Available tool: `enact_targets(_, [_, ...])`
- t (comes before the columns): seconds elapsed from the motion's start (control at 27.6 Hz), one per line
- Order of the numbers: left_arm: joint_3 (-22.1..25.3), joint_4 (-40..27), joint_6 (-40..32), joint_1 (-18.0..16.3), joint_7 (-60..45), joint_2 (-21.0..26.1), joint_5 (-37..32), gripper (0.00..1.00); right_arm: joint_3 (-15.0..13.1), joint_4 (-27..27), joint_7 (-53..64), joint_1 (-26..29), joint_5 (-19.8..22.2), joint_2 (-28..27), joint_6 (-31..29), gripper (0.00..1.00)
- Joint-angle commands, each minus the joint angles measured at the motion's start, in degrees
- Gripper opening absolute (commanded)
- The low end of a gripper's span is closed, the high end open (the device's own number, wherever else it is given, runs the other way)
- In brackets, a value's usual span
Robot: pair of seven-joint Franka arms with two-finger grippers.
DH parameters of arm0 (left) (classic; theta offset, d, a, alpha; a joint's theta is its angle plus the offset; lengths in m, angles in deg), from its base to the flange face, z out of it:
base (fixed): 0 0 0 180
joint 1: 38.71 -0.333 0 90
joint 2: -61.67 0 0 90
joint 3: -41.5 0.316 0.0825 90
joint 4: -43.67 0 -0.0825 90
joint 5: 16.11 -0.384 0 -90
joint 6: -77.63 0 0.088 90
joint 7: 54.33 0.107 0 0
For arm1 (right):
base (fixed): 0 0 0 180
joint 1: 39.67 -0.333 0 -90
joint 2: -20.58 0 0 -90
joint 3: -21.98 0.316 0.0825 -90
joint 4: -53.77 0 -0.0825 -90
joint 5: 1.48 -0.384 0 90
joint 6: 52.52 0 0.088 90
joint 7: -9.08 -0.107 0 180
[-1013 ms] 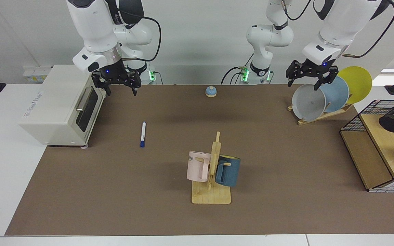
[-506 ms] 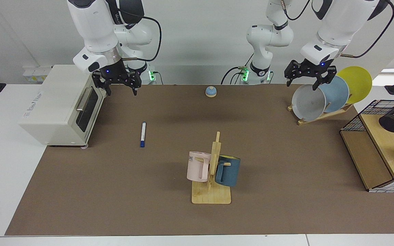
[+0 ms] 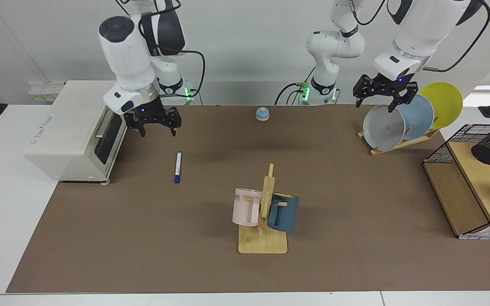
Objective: Put markers into pen holder
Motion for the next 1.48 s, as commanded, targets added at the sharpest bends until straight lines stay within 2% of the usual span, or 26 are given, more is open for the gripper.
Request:
enact_targets(0.0, [0.0,-1.9,0.8,-0.1,0.5,-1.6,0.8,1.0,0.5,2.7,0.8,1.0,0.0,-4.2,-6.9,1.0])
enact_targets(0.47, [0.0,-2.7,0.9,0.0,0.5,-1.8,1.2,1.0,0.4,12.3,1.9,2.4,0.1,-8.9,-20.3,0.99])
enact_targets(0.9, [0.0,-2.8,0.9,0.0,0.5,-1.9,1.4,1.0,0.5,12.8,1.6,1.7,0.1,-9.4,-20.2,0.96])
enact_targets(0.98, [0.0,-2.8,0.9,0.0,0.5,-1.9,1.4,1.0,0.5,12.8,1.6,1.7,0.1,-9.4,-20.1,0.89])
enact_targets(1.27, [0.0,-2.8,0.9,0.0,0.4,-1.9,1.4,1.0,0.4,12.6,1.8,0.2,0.3,-8.6,-17.9,0.4])
enact_targets(1.45, [0.0,-2.8,0.9,0.0,0.4,-1.9,1.5,1.0,0.4,12.4,2.0,0.2,0.4,-7.9,-17.2,0.21])
